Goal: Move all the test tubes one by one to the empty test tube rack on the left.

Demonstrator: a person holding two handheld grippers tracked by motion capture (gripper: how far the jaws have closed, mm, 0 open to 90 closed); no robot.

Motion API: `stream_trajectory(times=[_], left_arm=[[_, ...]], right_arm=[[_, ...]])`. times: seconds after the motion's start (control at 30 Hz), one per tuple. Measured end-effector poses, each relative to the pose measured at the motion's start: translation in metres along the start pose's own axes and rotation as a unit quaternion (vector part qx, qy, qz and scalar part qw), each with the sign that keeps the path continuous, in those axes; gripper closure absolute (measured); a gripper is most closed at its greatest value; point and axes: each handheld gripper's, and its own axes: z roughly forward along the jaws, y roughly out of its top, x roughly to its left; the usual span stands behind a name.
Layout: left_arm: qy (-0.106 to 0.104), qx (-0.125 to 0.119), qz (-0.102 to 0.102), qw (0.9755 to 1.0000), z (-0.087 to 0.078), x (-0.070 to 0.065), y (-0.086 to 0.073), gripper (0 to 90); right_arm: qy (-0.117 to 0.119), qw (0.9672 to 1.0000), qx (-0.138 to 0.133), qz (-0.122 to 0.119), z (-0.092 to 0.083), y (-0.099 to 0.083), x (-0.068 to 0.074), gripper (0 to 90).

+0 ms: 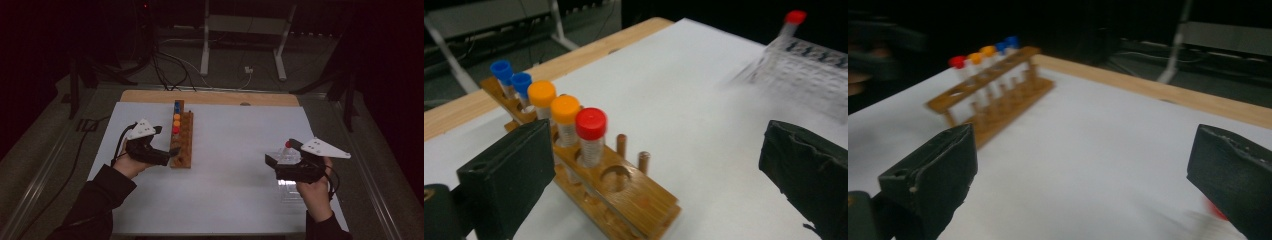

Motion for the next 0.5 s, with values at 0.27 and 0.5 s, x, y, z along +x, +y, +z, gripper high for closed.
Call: stream_trajectory(times=[0.27,0.5], left_arm=[[-0.023,-0.027,-0.006,0.9994,-0.018,-0.012,-0.015,1.7],[-0.039,-0.022,-0.012,0.9989,-0.016,-0.016,-0.024,1.7]], right_arm=[[-0.056,0.9978,0.009,0.033,-0.013,-0.012,-0.043,0.0],[-0.082,0.9933,0.060,0.055,0.003,-0.036,-0.063,3.9]])
